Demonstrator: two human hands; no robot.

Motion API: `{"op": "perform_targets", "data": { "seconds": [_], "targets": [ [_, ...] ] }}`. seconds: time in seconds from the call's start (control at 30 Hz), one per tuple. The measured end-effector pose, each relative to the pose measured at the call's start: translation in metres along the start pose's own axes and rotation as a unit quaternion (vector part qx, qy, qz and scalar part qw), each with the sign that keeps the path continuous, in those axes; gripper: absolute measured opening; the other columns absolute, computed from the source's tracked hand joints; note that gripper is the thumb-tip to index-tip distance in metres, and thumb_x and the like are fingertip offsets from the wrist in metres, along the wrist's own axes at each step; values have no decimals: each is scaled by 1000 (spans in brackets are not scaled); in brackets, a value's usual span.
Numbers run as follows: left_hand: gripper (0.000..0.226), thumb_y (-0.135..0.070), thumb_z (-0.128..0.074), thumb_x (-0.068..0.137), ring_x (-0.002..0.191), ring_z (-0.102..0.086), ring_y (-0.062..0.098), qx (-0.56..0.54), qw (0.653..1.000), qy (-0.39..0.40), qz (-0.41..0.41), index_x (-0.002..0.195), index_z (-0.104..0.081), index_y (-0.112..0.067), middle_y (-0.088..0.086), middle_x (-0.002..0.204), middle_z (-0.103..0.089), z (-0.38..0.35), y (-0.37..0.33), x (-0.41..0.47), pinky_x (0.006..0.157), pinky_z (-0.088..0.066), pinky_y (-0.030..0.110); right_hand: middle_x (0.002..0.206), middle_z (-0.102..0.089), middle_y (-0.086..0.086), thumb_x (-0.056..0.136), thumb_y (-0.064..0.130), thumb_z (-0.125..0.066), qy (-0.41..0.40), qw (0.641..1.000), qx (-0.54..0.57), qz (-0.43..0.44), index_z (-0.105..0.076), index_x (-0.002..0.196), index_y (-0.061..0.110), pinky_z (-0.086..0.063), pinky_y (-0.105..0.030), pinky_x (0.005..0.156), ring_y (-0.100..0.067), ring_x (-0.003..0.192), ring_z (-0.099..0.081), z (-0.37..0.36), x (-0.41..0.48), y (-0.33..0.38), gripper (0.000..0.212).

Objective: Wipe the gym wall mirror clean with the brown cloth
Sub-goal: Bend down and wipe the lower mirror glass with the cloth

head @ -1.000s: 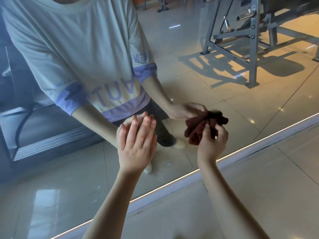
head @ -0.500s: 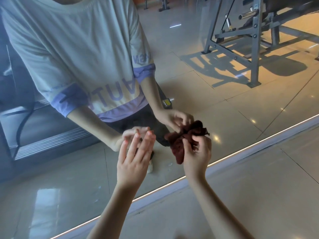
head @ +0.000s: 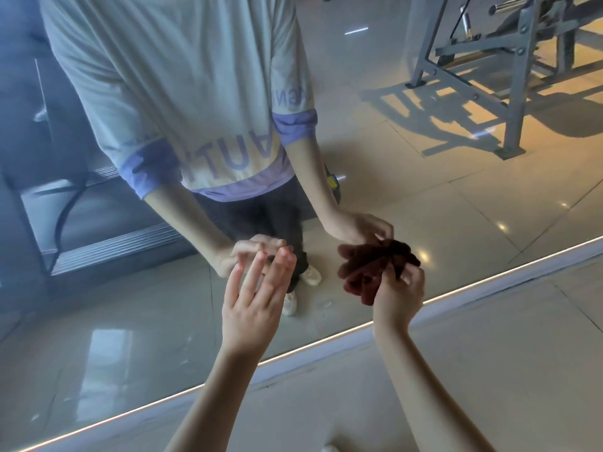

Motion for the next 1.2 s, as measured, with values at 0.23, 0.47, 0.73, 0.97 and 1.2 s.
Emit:
{"op": "perform_targets", "data": {
  "seconds": [0.23,0.47,0.73,0.97,1.2],
  "targets": [
    [77,-8,-83,74,140,-34,22,2,999,51,6,143,-48,-13,-3,167,-15,-1,1,-31,117,-29,44,125,-43,-8,83,-6,-70,94,991,14,98,-56,119,-4,-45,-3,79,18,101,-50,-13,-50,-7,39],
    [74,-9,-81,79,150,-25,19,12,999,53,0,145,-47,-15,-3,167,-15,-3,2,-33,117,-30,44,132,-37,-13,77,-8,-75,137,973,1,185,-53,121,-4,-47,-10,92,12,116,-46,-13,-47,-13,49],
    [71,-4,-79,77,141,-33,21,-1,998,64,-7,141,-50,-12,0,155,-30,3,4,-35,121,-23,41,99,-54,7,79,-6,-75,48,988,45,140,-57,90,18,-44,-5,71,8,83,-57,-15,-39,-18,32],
    [69,-7,-74,82,153,-16,16,23,997,63,-27,145,-46,-14,2,163,-22,2,11,-41,124,-16,39,92,-49,12,80,7,-74,119,947,12,299,-57,83,14,-45,-13,67,-7,79,-57,-35,-77,-15,18],
    [63,-5,-73,82,142,-29,17,12,998,54,-30,141,-51,-13,-1,152,-39,5,14,-48,123,-18,37,110,-52,1,82,18,-68,55,965,29,256,-60,100,2,-43,-15,90,-4,104,-53,-45,-100,-25,25]
  ]
}}
Point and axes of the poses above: each hand's wrist, its own x-axis towards the middle knuckle, its own z-axis out of the back of the hand, y = z × x, the point moved 4 cm from there along x, towards the middle knuckle
